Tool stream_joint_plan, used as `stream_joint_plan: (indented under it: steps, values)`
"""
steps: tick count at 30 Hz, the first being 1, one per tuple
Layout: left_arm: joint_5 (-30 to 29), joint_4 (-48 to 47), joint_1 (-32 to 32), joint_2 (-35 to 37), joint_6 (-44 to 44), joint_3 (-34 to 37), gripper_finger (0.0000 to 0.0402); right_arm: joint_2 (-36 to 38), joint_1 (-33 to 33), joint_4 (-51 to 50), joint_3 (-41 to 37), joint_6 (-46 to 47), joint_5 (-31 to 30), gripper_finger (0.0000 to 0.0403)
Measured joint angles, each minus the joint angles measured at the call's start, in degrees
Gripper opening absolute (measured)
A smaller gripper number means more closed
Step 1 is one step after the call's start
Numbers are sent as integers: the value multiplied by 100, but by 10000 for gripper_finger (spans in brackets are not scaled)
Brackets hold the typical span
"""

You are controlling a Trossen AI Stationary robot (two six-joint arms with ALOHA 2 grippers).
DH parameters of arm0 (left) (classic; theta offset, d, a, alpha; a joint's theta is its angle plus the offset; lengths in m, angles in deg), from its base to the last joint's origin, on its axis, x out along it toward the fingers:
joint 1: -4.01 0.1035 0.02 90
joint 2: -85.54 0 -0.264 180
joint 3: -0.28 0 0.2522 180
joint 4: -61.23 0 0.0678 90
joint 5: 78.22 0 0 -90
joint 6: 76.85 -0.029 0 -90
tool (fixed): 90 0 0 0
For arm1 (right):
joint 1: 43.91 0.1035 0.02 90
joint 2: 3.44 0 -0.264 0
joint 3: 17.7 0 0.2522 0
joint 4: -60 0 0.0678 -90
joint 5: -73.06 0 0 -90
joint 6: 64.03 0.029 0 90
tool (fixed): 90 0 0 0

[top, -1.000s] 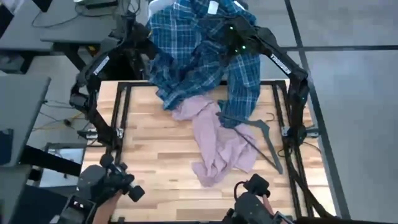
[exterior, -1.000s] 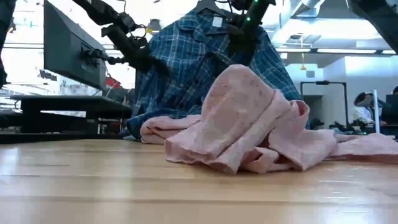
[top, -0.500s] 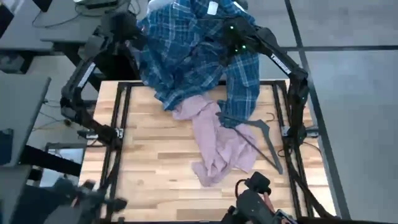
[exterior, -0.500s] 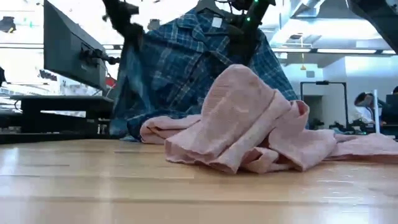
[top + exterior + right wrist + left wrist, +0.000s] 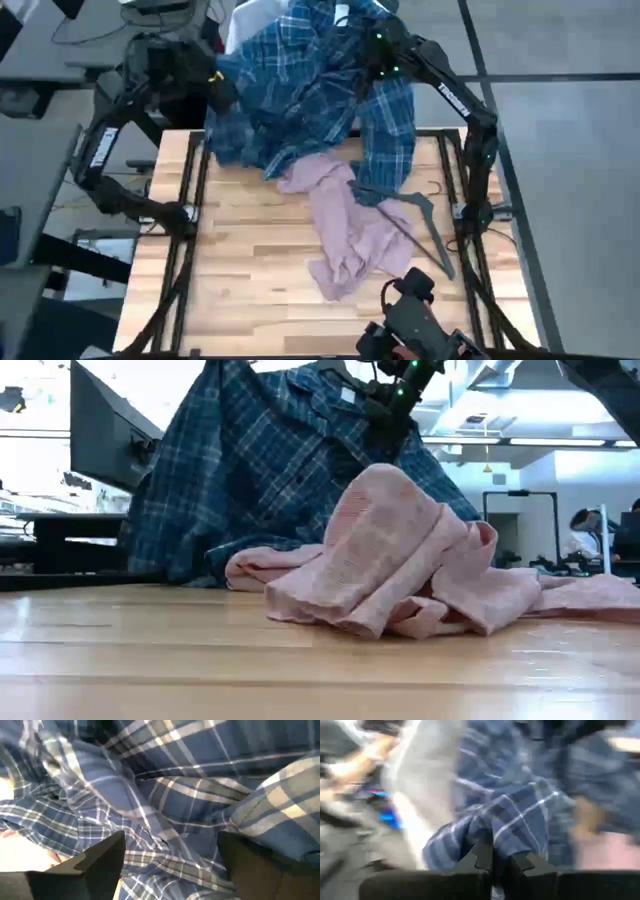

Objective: Hang clothes
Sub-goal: Hang the blue long sleeve on the hanger rack

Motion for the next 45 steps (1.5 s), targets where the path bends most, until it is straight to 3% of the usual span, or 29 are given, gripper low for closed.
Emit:
stream_joint_plan:
  steps: [6,14,21,31,34,40,45]
  values:
    - [-388,37,-22,-366,57,1181,0,0,2,-62,0,0,12,302]
    - [-440,460,-37,-836,106,2549,0,0,2,-59,0,0,13,302]
    - [-459,271,-24,-771,117,1943,9,0,-2,-4,0,-4,15,302]
    - [-440,-77,400,-717,-157,616,99,0,78,645,0,44,1002,302]
    - [-94,-265,669,-718,-145,304,116,-2,189,805,0,42,1039,302]
    - [166,-21,1304,-623,-308,61,139,-61,473,1574,1,110,1181,302]
    - [192,189,1677,-637,-536,60,141,-528,733,2573,8,434,1190,302]
